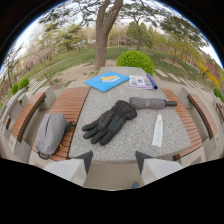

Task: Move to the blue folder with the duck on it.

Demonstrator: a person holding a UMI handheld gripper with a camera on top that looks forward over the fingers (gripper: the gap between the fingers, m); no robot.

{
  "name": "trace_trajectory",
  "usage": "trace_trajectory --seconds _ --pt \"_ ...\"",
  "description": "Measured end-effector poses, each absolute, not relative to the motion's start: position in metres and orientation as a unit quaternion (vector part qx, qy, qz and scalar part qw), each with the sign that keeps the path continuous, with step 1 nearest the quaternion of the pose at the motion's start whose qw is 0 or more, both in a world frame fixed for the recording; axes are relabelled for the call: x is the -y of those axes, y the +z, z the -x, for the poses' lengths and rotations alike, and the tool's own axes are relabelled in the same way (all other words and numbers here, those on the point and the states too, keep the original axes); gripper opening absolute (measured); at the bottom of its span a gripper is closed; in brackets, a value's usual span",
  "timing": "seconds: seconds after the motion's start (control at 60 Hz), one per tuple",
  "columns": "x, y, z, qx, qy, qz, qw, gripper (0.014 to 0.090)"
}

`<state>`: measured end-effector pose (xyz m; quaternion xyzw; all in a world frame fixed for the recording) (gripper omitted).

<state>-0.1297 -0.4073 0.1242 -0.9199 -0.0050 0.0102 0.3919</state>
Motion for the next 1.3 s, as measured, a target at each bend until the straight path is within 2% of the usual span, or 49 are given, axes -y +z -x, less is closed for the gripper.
trace_trajectory --seconds 0.317,0.55,0.767,0.983,1.3 --pt "0.402 0.129 0.114 0.004 0.007 0.916 0.401 0.0848" --pt "0.363 0.141 0.120 0.002 0.015 0.908 0.419 0.0846" --pt "0.281 0.148 0.115 0.010 0.012 0.898 0.439 0.0848" --pt "0.157 0.148 0.118 0.030 0.027 0.891 0.452 0.0847" --pt "-0.013 0.124 0.124 0.048 0.043 0.895 0.442 0.0846"
